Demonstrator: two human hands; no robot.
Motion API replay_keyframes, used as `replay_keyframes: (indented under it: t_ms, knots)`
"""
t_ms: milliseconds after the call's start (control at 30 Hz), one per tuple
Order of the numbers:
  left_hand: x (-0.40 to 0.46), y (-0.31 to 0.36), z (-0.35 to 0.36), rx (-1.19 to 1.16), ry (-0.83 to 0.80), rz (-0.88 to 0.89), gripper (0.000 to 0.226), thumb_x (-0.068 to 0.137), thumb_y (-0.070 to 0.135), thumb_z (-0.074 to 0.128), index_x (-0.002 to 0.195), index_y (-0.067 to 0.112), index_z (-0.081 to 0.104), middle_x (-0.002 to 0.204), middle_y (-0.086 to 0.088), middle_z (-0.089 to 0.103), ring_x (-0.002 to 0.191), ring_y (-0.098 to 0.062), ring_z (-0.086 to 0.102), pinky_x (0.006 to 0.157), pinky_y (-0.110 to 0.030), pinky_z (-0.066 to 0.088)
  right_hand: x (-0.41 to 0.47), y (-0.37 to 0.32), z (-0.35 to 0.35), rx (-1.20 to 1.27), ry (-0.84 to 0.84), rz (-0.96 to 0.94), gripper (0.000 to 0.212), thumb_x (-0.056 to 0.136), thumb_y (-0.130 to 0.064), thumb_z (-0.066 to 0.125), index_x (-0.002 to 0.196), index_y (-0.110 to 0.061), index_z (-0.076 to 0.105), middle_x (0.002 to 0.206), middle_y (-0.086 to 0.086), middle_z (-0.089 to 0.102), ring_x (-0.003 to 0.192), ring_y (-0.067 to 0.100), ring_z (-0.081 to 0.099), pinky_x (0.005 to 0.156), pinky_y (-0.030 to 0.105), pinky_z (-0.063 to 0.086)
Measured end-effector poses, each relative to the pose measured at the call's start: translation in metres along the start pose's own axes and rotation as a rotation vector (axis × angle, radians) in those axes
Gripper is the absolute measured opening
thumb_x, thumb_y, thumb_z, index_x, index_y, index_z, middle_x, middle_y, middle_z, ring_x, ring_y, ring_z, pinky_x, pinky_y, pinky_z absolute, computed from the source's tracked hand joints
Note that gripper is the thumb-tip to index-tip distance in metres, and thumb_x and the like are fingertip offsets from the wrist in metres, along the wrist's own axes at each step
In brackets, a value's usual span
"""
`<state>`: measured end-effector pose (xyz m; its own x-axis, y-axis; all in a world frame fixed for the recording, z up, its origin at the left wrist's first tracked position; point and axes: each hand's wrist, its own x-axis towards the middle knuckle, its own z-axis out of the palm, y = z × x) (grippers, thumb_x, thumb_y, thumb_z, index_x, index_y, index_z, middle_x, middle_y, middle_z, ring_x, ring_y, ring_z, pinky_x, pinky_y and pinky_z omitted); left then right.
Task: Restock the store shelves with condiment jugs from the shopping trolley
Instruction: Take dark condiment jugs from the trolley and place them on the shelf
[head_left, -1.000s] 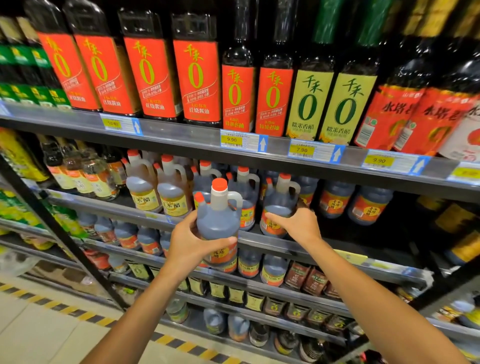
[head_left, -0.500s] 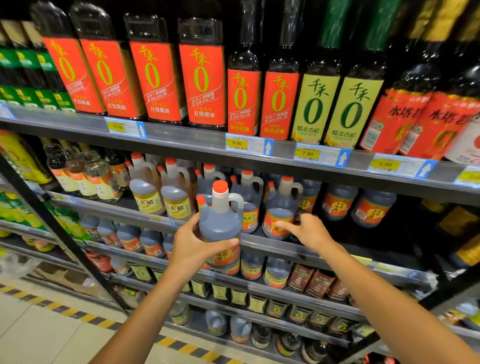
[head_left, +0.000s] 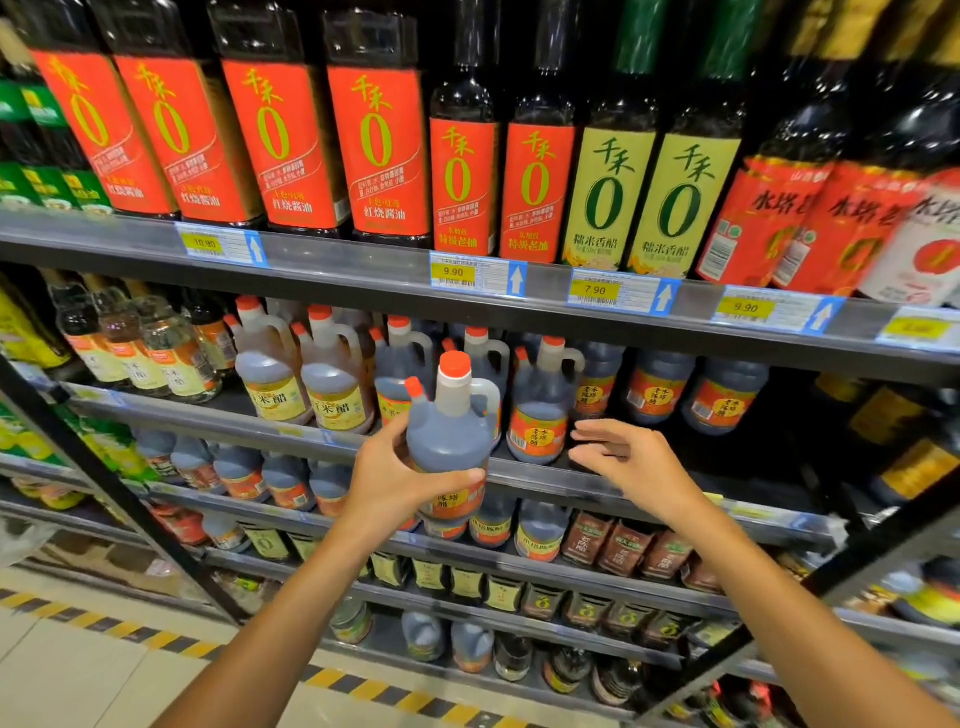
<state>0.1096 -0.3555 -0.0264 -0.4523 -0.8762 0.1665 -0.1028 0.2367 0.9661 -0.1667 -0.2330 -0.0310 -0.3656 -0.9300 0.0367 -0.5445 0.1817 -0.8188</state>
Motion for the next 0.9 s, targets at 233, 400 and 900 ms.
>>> replay_keyframes:
  t_ms: [233,400,900]
  knots:
    - [-0.001,0.004,0.046,0.043,-0.159,0.074,0.081,0.055,0.031,0.099,0.128,0.028,0.062,0.121,0.013,0.069,0.113,-0.006,0.064,0.089,-0.028,0.056,-0.037,-0.065,-0.001,0.050,-0.006,-0.293,0.041,0.098,-0.031,0.060,0.138,-0.027,0.058,0.127,-0.014,0.068,0.117,0.004,0.064,0.096,0.032,0.055]
    - [-0.004,0.008,0.071,0.084,-0.216,0.110,0.084,0.054,0.041,0.098,0.127,0.042,0.056,0.125,0.024,0.062,0.116,0.004,0.058,0.090,-0.021,0.053,-0.049,-0.051,-0.019,-0.105,0.033,-0.293,0.032,0.101,-0.032,0.057,0.133,-0.032,0.059,0.120,-0.017,0.069,0.109,0.003,0.066,0.092,0.038,0.057]
    - [0.028,0.039,0.162,0.237,-0.288,0.337,0.083,0.067,0.035,0.088,0.136,0.041,0.043,0.129,0.019,0.059,0.117,-0.002,0.056,0.088,-0.019,0.050,-0.070,-0.001,-0.063,-0.300,0.406,-0.429,0.035,0.100,-0.024,0.052,0.132,-0.015,0.063,0.120,-0.015,0.063,0.110,-0.001,0.059,0.086,-0.005,0.033]
